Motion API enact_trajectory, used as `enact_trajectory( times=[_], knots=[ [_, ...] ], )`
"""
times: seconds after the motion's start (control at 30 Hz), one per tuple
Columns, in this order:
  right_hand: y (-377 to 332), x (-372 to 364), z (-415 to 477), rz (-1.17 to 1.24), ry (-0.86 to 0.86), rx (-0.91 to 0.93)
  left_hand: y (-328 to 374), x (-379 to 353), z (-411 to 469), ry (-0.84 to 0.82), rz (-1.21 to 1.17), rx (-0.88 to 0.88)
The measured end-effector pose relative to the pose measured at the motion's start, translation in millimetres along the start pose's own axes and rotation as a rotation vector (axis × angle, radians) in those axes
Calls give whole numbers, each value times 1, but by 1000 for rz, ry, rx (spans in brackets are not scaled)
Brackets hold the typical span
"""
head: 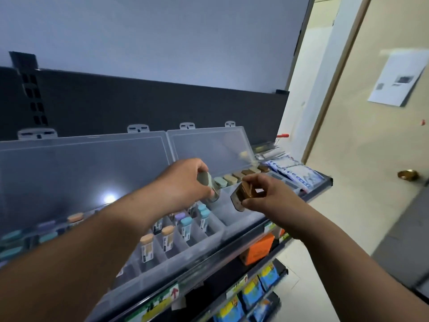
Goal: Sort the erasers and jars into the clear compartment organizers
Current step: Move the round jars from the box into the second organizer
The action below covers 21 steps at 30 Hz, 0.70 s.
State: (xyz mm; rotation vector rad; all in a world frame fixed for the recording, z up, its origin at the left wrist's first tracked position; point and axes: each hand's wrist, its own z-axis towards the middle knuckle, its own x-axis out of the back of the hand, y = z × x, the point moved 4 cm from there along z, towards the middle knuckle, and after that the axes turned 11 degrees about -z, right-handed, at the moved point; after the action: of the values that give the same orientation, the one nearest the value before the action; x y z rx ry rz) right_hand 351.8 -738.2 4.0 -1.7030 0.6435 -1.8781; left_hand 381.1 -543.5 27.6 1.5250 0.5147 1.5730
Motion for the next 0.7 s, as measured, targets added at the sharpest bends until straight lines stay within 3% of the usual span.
enact_trajectory(
  times=[0.23, 0.33, 0.7],
  knots=[
    [17, 0, 66, -146, -82, 143, -11, -20, 35, -2, 120, 48],
    [22, -5, 93, -197, -167, 206, -14, -32, 46, 55, 202, 132],
    [36, -32, 134, -448, -474, 489, -23, -75, 63, 13, 532, 337]
  ],
)
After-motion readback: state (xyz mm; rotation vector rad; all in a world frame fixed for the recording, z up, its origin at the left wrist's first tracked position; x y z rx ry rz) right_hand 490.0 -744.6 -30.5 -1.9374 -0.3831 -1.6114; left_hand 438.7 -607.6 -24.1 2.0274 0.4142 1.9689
